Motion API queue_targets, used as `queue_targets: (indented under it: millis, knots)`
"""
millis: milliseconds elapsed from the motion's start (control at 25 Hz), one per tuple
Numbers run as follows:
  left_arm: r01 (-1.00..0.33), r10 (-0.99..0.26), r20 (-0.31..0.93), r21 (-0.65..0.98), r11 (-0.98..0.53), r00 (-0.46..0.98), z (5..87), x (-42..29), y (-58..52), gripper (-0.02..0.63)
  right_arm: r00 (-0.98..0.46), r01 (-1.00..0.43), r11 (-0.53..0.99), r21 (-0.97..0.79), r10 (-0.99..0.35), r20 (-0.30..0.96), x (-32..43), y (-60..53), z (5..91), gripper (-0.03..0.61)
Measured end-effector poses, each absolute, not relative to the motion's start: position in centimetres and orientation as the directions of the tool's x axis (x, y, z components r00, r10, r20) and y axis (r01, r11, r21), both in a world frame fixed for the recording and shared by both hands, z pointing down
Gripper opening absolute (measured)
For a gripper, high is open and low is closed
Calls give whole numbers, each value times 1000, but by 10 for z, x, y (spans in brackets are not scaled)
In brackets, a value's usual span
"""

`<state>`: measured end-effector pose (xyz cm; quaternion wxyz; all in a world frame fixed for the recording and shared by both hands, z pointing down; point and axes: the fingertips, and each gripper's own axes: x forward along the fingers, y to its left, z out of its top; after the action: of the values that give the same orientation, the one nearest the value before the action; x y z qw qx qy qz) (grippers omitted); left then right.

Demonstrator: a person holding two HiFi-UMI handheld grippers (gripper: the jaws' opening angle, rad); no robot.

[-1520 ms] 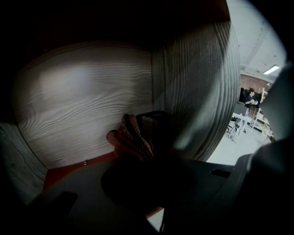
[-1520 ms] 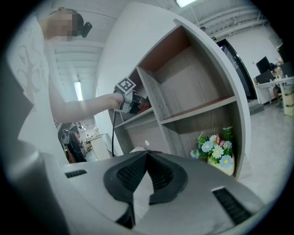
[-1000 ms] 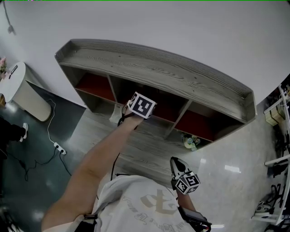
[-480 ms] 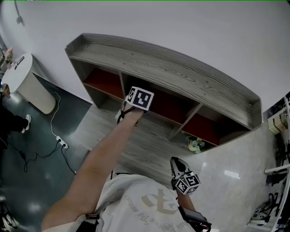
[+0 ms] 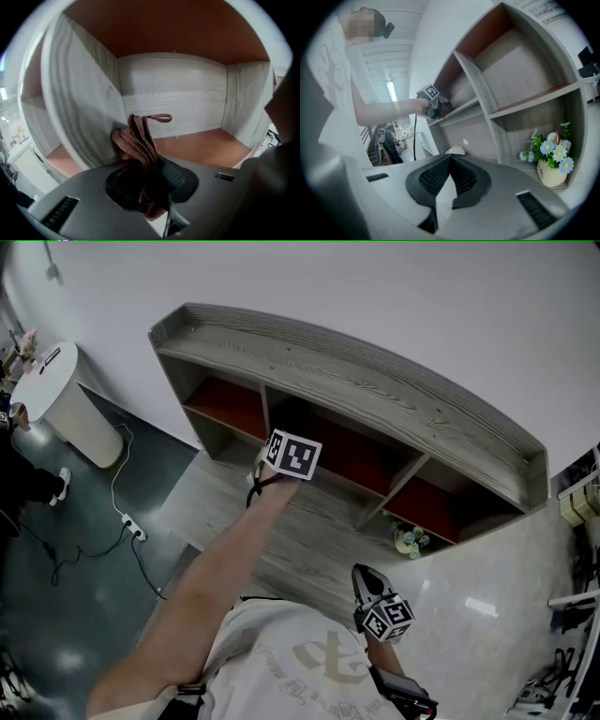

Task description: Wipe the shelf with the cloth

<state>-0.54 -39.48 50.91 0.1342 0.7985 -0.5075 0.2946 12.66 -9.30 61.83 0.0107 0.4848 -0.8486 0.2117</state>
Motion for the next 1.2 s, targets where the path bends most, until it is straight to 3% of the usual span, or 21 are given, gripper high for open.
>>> queue_targets:
  millis: [640, 1200]
  knots:
    - [-920, -812, 450, 69, -385, 373, 515, -70, -322, 83, -611, -775, 513, -370, -757, 230, 97, -82, 625, 5]
    - [-879, -790, 399, 108, -464, 466, 540, -114, -263, 83, -684, -719, 586, -373, -693, 229, 45, -98, 629, 5]
